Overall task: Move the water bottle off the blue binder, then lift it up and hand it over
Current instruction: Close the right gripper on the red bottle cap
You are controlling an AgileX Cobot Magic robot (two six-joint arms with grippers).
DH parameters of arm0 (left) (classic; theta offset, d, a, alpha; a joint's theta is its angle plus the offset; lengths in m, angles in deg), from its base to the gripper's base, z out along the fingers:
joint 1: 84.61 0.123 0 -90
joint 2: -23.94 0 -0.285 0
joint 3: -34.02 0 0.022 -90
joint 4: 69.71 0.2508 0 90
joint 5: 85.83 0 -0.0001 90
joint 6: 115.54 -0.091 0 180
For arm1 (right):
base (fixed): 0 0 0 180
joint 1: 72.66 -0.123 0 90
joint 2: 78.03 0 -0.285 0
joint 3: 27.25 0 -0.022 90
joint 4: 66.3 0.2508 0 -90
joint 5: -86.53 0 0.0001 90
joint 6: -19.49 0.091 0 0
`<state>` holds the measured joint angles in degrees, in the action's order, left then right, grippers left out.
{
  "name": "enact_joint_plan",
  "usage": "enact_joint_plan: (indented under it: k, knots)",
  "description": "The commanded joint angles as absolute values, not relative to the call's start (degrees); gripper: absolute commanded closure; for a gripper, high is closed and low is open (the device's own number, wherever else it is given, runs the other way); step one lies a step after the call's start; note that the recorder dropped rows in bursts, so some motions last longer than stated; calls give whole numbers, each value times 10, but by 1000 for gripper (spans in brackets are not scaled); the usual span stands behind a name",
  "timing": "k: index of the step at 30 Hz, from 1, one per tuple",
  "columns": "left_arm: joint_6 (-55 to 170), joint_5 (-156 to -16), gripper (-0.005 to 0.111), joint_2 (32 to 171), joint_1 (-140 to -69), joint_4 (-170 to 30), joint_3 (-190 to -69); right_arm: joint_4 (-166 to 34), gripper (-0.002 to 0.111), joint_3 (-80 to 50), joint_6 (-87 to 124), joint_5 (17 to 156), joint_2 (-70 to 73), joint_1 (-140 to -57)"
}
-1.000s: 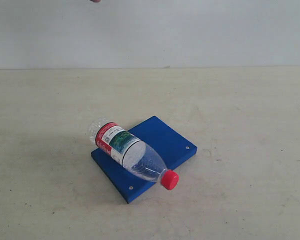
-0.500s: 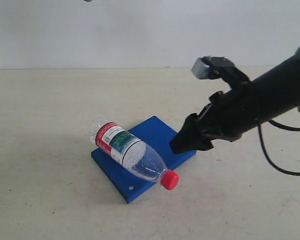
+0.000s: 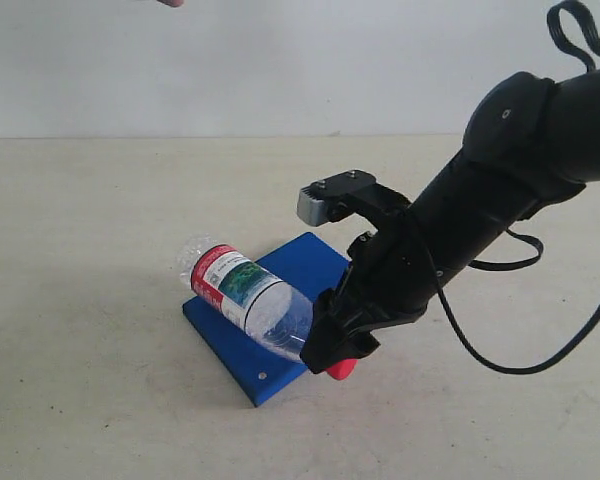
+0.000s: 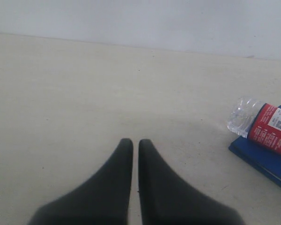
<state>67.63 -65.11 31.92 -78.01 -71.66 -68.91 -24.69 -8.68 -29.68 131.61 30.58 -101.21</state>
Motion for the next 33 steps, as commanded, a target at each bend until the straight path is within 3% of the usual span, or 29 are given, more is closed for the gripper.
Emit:
enact_joint_plan:
  k: [1,15,29,33]
  knots:
    - [674,-652,102,317,-784,-718,-688,-258,42,-91,-291,1301,306,-1013]
    - [674,-652,102,317,-784,-718,-688,-264,44,-91,-288,1296,352,-1013]
    - [674,-652,102,317,-784,-718,-688,-264,106,-91,-289,1296,353,-1012]
    - [674,-652,102,317,-784,-718,-688,-286,108,-91,-287,1289,336,-1012]
